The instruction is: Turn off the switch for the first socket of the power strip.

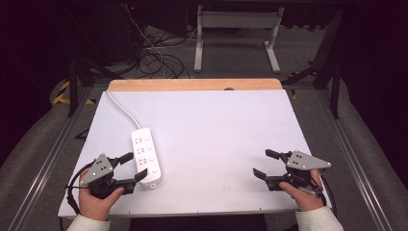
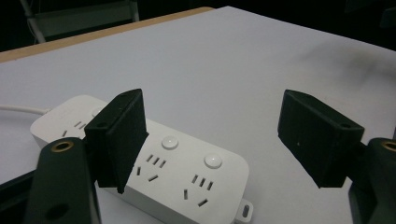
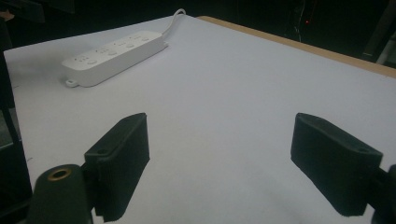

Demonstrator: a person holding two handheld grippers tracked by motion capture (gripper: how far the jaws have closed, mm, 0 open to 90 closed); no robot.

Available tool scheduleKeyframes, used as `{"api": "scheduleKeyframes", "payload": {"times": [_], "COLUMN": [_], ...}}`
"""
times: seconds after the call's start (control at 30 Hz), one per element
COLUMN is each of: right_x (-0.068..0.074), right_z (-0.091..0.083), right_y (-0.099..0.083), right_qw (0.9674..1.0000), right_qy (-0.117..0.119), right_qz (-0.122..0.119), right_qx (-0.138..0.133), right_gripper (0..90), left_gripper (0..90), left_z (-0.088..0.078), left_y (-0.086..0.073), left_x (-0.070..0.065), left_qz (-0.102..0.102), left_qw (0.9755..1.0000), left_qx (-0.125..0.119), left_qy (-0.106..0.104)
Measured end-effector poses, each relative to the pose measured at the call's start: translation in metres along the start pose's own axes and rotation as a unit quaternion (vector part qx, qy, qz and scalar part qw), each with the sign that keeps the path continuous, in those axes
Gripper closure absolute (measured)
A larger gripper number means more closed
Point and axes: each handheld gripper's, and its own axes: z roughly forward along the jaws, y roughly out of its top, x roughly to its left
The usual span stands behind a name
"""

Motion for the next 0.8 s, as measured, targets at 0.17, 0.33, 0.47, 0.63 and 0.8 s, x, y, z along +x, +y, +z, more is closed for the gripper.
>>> {"api": "scheduleKeyframes", "payload": {"times": [0.17,0.33,0.47,0.63,0.8], "right_x": [0.001,0.0024,0.0035,0.0034,0.0029], "right_z": [0.0007,0.0021,0.0023,0.0029,0.0036], "right_y": [-0.0005,-0.0005,0.0,-0.0007,-0.0018], "right_qw": [1.0,0.9999,0.9998,0.9998,0.9998], "right_qy": [0.003,0.01,0.012,0.013,0.016], "right_qz": [-0.008,-0.014,-0.016,-0.014,-0.013], "right_qx": [-0.001,0.001,-0.001,0.003,0.006], "right_gripper": [20.4,20.9,20.9,20.9,20.9], "left_gripper": [25.1,26.4,26.0,26.0,26.4], "left_z": [-0.0004,-0.0004,-0.0008,-0.0009,-0.0015], "left_y": [0.0009,0.0021,0.0035,0.0042,0.0053], "left_x": [-0.0005,-0.0014,-0.0027,-0.003,-0.002], "left_qz": [-0.003,0.017,0.024,0.01,0.0], "left_qw": [1.0,0.9998,0.9996,0.9999,0.9999], "left_qx": [0.001,0.009,0.01,0.011,0.012], "left_qy": [0.003,0.008,0.012,0.004,0.0]}}
